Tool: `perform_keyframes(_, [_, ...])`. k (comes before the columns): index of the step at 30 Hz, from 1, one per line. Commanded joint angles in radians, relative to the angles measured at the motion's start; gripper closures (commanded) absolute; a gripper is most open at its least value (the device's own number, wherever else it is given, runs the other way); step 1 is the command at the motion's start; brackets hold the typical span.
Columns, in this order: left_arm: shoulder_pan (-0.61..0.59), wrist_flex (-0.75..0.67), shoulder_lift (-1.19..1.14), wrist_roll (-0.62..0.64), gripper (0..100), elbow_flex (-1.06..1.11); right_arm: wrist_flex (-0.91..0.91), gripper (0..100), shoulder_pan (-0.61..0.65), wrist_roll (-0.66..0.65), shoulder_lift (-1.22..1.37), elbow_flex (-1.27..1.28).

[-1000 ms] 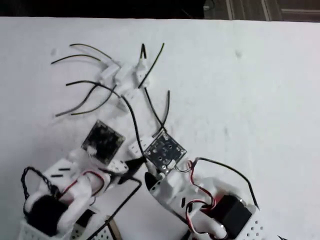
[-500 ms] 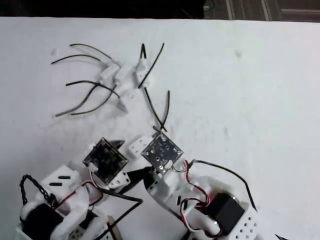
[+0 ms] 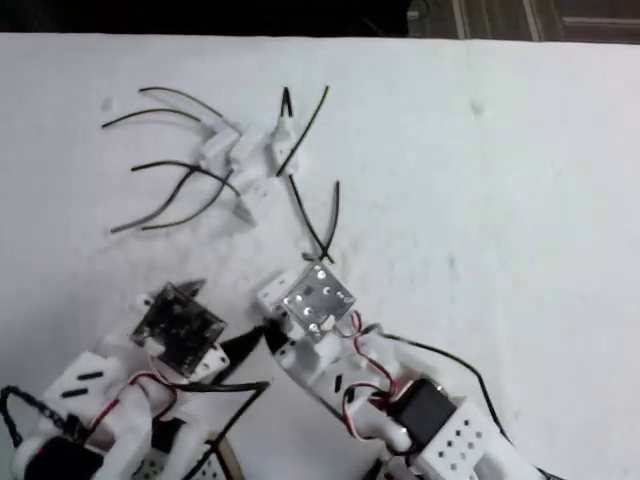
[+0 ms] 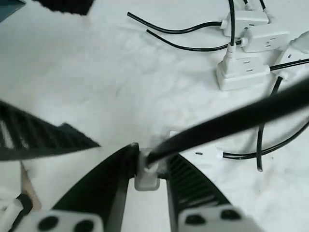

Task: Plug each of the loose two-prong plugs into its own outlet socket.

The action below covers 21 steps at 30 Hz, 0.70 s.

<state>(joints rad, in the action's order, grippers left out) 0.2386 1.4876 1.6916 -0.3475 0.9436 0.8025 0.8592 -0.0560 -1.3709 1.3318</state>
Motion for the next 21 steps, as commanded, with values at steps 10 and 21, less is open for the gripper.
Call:
perform_keyframes(10, [-0.248,-0.163,0.128,0.069,69,0.242,-0.255,98.1,-0.059,0.020,0.220,-0.003])
perform_keyframes(21, [-0.340,-0.279,0.128,0.121,69,0.391,-0.550,98.1,-0.091,0.044,0.756,-0.140])
